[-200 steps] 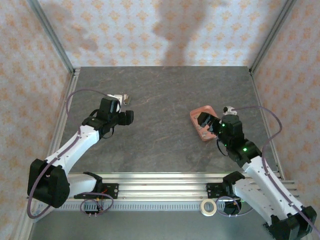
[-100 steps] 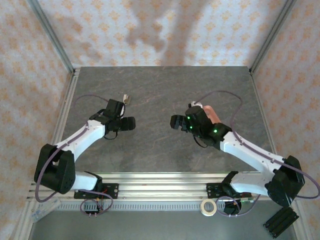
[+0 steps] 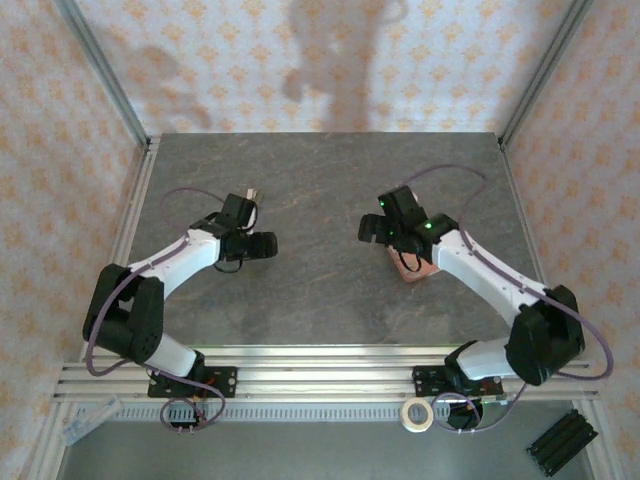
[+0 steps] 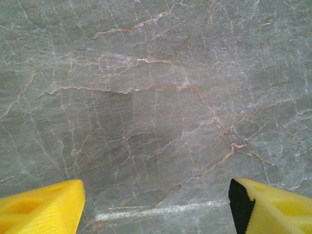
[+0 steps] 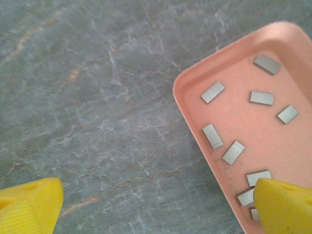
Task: Load the staples into the stapler
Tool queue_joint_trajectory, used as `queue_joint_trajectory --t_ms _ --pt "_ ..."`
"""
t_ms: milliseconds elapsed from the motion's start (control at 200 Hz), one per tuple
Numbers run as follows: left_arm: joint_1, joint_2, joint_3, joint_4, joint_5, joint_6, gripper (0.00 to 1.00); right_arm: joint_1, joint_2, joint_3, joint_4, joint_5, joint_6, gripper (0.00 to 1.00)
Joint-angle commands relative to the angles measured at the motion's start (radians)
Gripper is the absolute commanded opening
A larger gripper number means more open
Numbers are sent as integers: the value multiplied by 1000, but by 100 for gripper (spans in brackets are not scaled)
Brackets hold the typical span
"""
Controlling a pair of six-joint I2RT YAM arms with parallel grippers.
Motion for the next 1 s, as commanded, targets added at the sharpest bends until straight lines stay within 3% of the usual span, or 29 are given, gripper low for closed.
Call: queue_joint_trajectory --t_ms 0,505,991 --pt "11 33 34 14 8 6 79 -43 80 53 -37 -92 -15 100" --pt "13 141 134 -1 -39 11 78 -141 430 200 78 -226 -25 96" --pt "44 217 241 -25 -40 9 78 -198 683 547 68 -268 -102 94"
